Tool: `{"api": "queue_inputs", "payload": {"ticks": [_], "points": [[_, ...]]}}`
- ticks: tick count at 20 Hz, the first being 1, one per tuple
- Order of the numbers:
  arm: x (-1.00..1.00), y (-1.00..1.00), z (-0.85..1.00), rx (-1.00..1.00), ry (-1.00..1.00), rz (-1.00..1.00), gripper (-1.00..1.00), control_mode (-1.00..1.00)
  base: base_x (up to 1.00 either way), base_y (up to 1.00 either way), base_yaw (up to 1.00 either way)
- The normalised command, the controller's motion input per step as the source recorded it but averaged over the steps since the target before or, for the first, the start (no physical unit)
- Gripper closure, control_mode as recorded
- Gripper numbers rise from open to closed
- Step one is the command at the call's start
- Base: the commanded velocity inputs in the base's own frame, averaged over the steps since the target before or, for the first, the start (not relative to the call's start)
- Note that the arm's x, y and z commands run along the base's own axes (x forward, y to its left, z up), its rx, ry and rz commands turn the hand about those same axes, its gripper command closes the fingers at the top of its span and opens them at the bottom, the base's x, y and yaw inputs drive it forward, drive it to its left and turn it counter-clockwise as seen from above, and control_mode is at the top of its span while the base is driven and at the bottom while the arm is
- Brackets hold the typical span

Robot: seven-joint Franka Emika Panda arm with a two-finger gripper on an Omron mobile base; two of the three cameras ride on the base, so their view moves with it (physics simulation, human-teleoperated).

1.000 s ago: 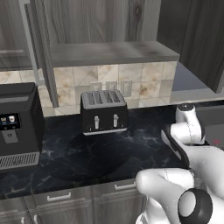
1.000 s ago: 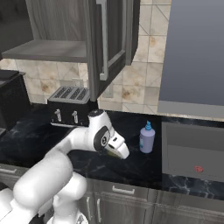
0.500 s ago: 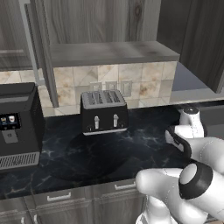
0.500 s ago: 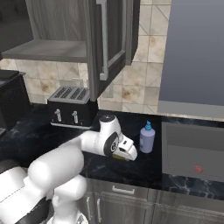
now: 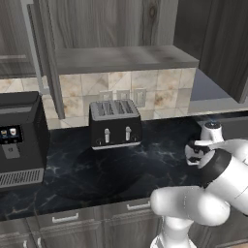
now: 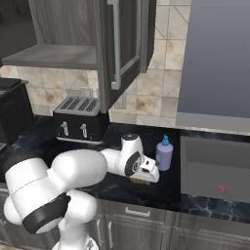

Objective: Locate and retrieve the sponge and soap dispenser from the cabinet. Place them next to the sink.

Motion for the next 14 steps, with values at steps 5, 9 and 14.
{"api": "queue_inputs", "payload": {"ticks": [5,9,14], "points": [[0.17,-0.2,-0.35,0.04,0.08,0.14,1.0,-1.0,0.0,0.0,0.0],[0.02,-0.07,-0.33,0.08,0.08,0.09,-1.0,-1.0,0.0,0.0,0.0],[0.0,0.0,-0.27,0.07,0.08,0.04,-1.0,-1.0,0.0,0.0,0.0]]}}
